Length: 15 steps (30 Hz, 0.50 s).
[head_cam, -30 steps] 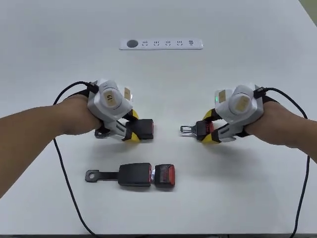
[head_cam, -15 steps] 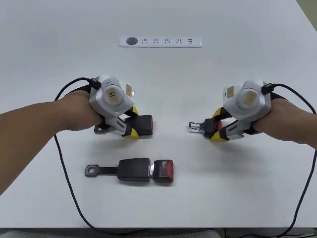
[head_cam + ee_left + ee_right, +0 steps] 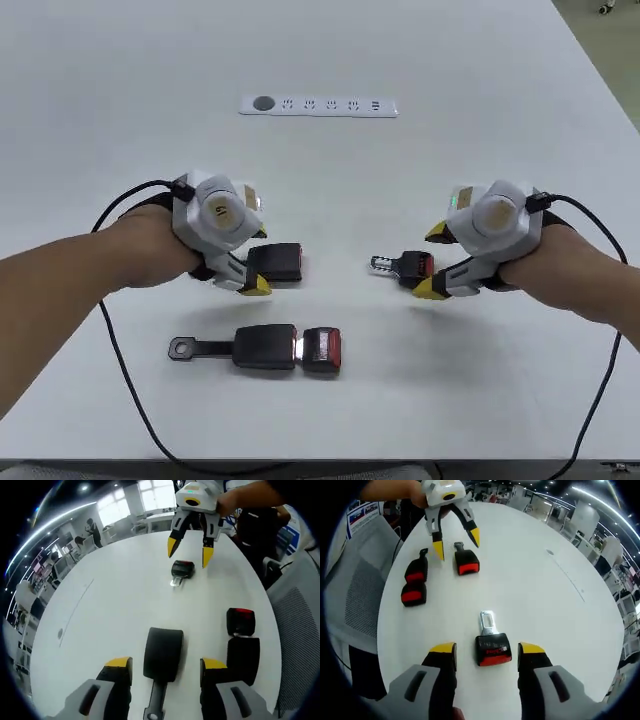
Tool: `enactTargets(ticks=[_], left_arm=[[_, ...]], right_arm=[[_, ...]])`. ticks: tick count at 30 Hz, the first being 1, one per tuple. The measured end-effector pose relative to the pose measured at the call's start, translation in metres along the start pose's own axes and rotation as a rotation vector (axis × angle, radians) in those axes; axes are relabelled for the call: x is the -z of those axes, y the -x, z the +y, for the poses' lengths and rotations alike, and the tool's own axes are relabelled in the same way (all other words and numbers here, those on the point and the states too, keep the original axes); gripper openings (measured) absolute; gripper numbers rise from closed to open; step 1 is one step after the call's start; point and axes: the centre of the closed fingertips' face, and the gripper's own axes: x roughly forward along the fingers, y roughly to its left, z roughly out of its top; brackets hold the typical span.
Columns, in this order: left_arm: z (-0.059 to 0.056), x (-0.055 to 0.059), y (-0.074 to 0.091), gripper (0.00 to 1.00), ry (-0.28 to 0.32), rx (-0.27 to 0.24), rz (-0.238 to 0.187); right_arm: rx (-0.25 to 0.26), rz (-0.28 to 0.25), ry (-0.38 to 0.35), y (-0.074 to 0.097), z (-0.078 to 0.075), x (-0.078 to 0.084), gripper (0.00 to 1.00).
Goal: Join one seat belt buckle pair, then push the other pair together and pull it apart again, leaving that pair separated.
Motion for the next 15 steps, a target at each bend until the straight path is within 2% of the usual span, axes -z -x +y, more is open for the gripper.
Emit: enactTargets(ticks=[2,4,7,10,12,14,15], left_arm=[[-0.005,-0.001,0.010,0.59,0.027,-0.017,-0.021],[-0.015,-0.003,0.018,0.59,0.031,-0.025,-0.031],[-0.023,-0.002,0.027,0.63,0.052,-0.050,-0.044],[-0.024,-0.004,0.035,0.71,0.131,-0.087,-0.109],[-0.026,-0.003,0.043,0.71,0.178,-0.099,-0.132],[-0.032,0.004,0.051,0.74,0.189,-0.107,-0.125],[-0.033,0.013,0.055,0.76,0.164,-0.140,-0.093]], right_arm=[[0.014,-0.037,-0.013,0.003,0.008,-0.006,0.49],[0.015,-0.040,-0.012,0.006,0.018,-0.010,0.50],[0.018,-0.056,-0.018,0.008,0.031,-0.013,0.51],[0.027,-0.099,-0.053,0.016,0.040,-0.020,0.53],[0.034,-0.119,-0.067,0.021,0.044,-0.023,0.56],[0.050,-0.124,-0.079,0.029,0.049,-0.025,0.61],[0.055,-0.130,-0.084,0.029,0.049,-0.024,0.63]])
